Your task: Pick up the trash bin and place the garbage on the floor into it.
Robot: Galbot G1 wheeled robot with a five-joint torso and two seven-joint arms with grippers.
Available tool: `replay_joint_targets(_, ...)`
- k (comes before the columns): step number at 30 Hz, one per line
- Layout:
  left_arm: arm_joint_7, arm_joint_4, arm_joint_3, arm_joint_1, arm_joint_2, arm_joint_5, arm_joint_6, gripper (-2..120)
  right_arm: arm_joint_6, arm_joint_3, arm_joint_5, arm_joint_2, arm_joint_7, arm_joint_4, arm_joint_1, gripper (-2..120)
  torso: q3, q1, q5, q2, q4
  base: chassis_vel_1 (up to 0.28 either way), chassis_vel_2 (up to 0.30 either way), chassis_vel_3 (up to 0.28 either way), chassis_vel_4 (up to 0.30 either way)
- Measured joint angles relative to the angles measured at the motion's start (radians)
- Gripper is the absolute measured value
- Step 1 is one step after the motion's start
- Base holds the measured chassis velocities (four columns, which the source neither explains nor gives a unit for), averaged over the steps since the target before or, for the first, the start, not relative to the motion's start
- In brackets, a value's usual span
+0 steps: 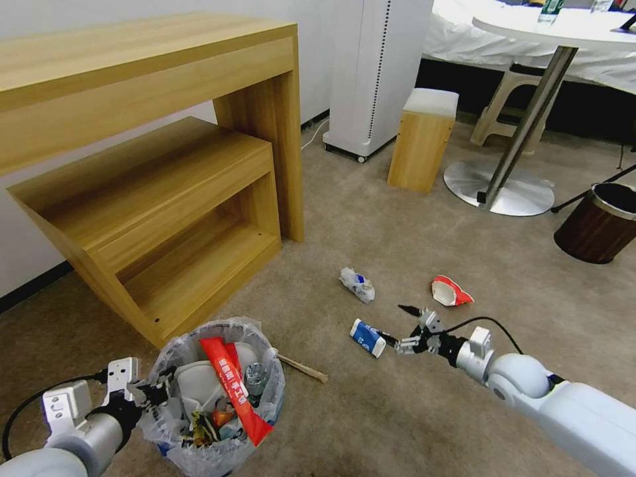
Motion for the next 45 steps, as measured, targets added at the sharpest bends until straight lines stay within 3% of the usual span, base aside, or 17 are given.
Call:
replay_joint_targets(4,0.004,0.002,0.002,-0.002,-0.002,0.004,-0.002,1,-0.002,-0.027,-0.011,0.034,-0.012,-0.066,0.024,100,0.0,0.0,-0.0002,0.0,0.0001,0.0,0.0,0.0,0.0)
replay_joint_targets(7,0.008,0.002,0.004,-0.003,-0.009,0.009,-0.005,1,-0.01,-0.062,-0.064,0.089,0.024,-0.148,0.054,100,0.0,0.0,0.0005,0.0,0.0001,0.0,0.0,0.0,0.0)
replay_joint_targets(19,0.026,0.0,0.011,0.004,-0.022,0.035,-0.014,1,-0.08,-0.109,-0.147,0.185,0.134,-0.279,0.105,100,0.0,0.0,0.0001,0.0,0.0002,0.0,0.0,0.0,0.0)
replay_joint_targets(26,0.035,-0.003,0.011,0.011,-0.024,0.039,-0.019,1,-0.062,-0.128,-0.176,0.24,0.131,-0.406,0.134,100,0.0,0.0,0.0,0.0,0.0001,0.0,0.0,0.0,0.0)
replay_joint_targets(45,0.048,0.007,0.009,0.012,-0.026,0.049,-0.028,1,-0.053,-0.213,-0.227,0.385,0.179,-0.569,0.207,100,0.0,0.0,0.0002,0.0,0.0001,0.0,0.0,0.0,0.0)
